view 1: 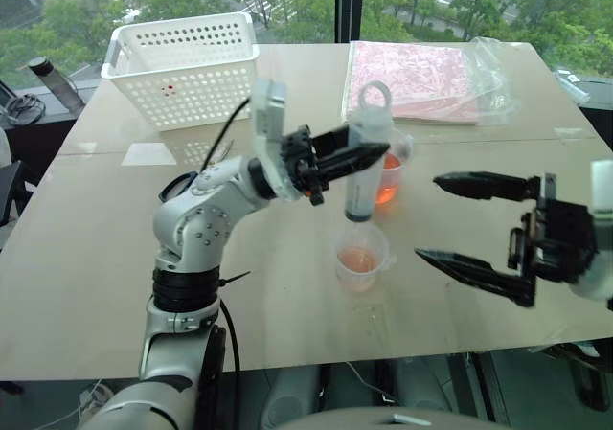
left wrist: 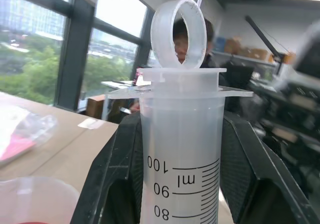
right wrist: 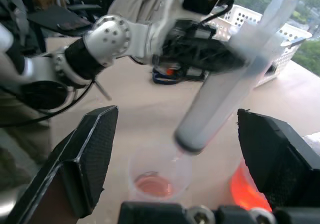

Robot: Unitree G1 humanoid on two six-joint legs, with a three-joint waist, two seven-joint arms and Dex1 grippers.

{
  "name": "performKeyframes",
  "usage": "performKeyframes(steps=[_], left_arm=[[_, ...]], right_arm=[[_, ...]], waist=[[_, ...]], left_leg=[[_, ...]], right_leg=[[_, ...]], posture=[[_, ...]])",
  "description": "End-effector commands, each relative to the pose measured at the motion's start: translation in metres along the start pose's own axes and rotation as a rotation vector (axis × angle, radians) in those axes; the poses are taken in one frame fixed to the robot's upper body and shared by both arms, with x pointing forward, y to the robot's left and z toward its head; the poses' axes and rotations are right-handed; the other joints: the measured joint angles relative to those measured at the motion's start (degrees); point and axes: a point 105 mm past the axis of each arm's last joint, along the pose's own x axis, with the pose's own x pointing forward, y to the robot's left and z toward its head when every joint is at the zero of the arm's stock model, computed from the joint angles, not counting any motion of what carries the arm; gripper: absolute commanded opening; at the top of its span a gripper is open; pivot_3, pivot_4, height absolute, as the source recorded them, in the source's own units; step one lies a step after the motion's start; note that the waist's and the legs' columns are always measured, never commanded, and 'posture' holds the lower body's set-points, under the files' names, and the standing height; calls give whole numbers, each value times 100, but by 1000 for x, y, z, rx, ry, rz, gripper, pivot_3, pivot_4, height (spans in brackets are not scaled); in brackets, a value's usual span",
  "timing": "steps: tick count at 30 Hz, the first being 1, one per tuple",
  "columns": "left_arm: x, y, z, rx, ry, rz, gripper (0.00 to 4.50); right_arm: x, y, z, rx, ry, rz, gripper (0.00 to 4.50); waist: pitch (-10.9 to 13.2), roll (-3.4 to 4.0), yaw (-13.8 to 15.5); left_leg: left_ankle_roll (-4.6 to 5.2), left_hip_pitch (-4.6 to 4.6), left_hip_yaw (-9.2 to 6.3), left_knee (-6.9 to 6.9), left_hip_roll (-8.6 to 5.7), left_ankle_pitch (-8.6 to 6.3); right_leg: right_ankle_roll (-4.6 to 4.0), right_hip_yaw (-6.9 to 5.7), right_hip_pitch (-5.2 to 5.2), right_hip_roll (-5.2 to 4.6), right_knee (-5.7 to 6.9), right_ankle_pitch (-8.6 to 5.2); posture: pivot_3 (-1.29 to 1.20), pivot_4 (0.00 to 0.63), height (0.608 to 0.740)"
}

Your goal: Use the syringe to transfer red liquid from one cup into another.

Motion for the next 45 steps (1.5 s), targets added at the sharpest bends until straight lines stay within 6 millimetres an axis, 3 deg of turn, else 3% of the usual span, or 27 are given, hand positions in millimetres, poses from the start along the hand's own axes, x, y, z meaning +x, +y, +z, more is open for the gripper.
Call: performKeyframes(steps=[1, 5, 9, 15, 20, 25, 29, 33, 35, 36, 39, 40, 42, 44, 45], left_arm=[[0, 0, 20, 1, -3, 60, 1446], [-8, 14, 25, -38, 77, 200, 1446], [-34, 32, 21, -128, 263, 341, 1446], [-97, 65, 10, -315, 500, 602, 1446], [-132, 97, -15, -292, 698, 829, 1446], [-144, 120, -42, -236, 860, 911, 1446], [-126, 139, -55, -275, 832, 903, 1446], [-118, 143, -61, -317, 831, 890, 1446], [-119, 144, -63, -307, 855, 885, 2534], [-120, 143, -64, -310, 857, 887, 2807], [-120, 138, -59, -307, 819, 863, 4251], [-121, 136, -52, -274, 785, 852, 4461], [-118, 134, -29, -177, 656, 834, 4461], [-112, 122, 1, -86, 486, 776, 4461], [-110, 113, 13, -33, 406, 747, 4461]], right_arm=[[-24, 9, -14, -7, 40, -31, 4108], [-42, 11, -39, -7, 93, -62, 4108], [-50, 18, -59, 25, 105, -47, 4108], [-49, 10, -48, -47, 21, -82, 4108], [-39, 2, -43, -53, -40, -115, 4108], [-27, -8, -46, -43, -39, -164, 4108], [-11, -14, -38, -44, -67, -183, 4108], [0, -20, -35, -50, -81, -211, 4108], [4, -21, -35, -47, -81, -216, 4136], [6, -22, -35, -44, -81, -218, 4136], [8, -23, -38, -46, -72, -221, 4136], [9, -24, -40, -53, -64, -227, 4136], [9, -27, -43, -63, -51, -256, 4136], [9, -33, -51, 52, -58, -286, 4136], [8, -43, -54, 30, -49, -361, 4136]], waist=[[0, -1, 4], [0, -4, -53], [5, 0, -94], [7, 5, -147], [10, -2, -38], [14, -7, -13], [14, -9, 17], [14, -9, -9], [13, -7, -49], [13, -8, -61], [12, -9, -74], [12, -9, -80], [12, -8, -102], [13, -11, -111], [14, -13, -97]], left_leg=[[0, 3, 1, 0, 0, 0], [0, 21, 13, 6, 0, 0], [-3, 59, 27, 0, 2, 2], [-12, 122, 31, -18, 8, 6], [-32, 111, 27, -19, 3, 17], [-33, 91, 24, -21, 1, 17], [-33, 82, 23, -20, 1, 17], [-33, 68, 26, -21, 0, 17], [-32, 52, 29, -20, 0, 17], [-32, 39, 28, -17, 0, 17], [-31, -14, 29, 0, -1, 18], [-31, -14, 30, 0, -1, 18], [-31, -14, 31, -4, 0, 18], [-31, -14, 34, -8, 3, 18], [-32, -14, 33, -8, 6, 18]], right_leg=[[0, 1, 1, 1, 4, 0], [1, 19, 1, 11, 35, -1], [0, 45, 7, 23, 67, -1], [-2, 50, 48, 53, 71, -4], [-2, 52, 47, 25, 60, -3], [-3, 51, 33, 17, 58, -3], [-3, 47, 26, 10, 58, -3], [-3, 47, 9, 9, 59, -3], [-3, 48, -8, 10, 61, -3], [-3, 48, -20, 10, 62, -3], [-2, 48, -72, 12, 70, -1], [-2, 49, -72, 12, 70, -1], [-2, 51, -75, 13, 70, -1], [-2, 55, -80, 13, 71, -1], [-3, 54, -80, 13, 69, -1]], posture=[[0, 150, 740], [0, 150, 740], [0, 150, 740], [0, 150, 740], [0, 150, 740], [0, 150, 740], [0, 150, 740], [0, 150, 740], [0, 150, 740], [0, 150, 740], [0, 150, 740], [0, 150, 740], [0, 150, 740], [0, 150, 740], [0, 150, 740]])
